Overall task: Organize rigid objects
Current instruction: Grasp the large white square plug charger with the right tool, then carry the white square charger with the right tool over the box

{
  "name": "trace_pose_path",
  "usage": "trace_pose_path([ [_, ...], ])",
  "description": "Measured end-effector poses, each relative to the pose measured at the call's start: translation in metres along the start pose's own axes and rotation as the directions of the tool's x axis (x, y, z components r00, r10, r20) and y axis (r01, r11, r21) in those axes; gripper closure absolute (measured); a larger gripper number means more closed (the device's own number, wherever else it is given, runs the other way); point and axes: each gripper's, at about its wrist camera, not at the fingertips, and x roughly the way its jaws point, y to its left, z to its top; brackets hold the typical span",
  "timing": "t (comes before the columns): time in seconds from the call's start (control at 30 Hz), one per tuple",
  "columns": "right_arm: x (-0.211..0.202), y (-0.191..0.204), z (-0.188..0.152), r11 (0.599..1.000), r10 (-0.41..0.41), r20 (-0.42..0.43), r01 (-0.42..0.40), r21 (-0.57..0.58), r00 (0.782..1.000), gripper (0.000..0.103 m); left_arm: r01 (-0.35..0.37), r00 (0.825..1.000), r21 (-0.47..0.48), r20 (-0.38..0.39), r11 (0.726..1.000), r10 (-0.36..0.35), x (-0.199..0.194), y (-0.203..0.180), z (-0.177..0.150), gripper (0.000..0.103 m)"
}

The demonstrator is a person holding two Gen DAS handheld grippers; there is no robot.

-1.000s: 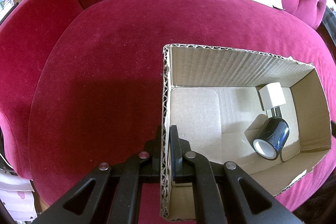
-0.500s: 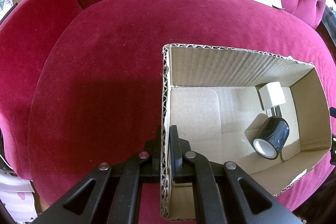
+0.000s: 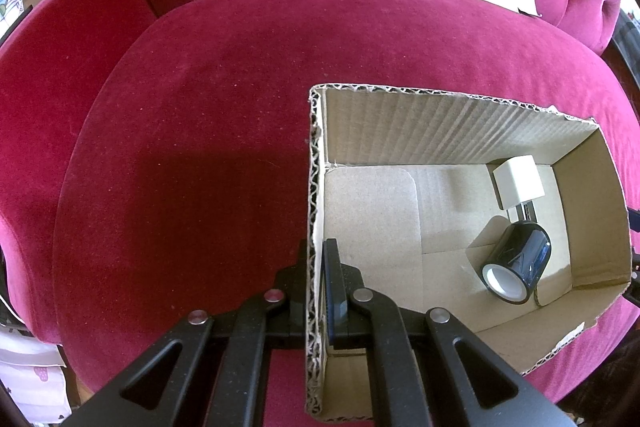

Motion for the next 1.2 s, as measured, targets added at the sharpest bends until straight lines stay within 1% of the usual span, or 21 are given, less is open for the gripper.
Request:
trace_pose_path([
  [0.07,-0.001,0.007,-0.002,1.000,0.006,-0.001,-0.006,0.006,1.000,0.044,-0.001,1.000,0.000,0.000,1.000,0.001,0.000,0.000,0.000,0.098],
  [0.33,-0.009,-0.002,-0.003,1.000,-0.003,0.026,0.002,0.012,1.000,0.044,-0.001,1.000,-0.001,0.001,1.000,0.001,0.000,0.000,0.000,0.098],
  [0.8,-0.036,-0.007,-0.004,0.997,-0.060,0.067,0.056,0.058,0.996,0.044,0.000,1.000,0.000,0.000,1.000,0.000,0.000,0.000,0.000,0.098],
  [1.2,-0.054,-0.005,0.002,0.994,-0.080,0.102,0.071,0.085,0.992,0.044,-0.001,1.000,-0.001,0.000,1.000,0.001,0.001,0.001,0.001,0.098],
])
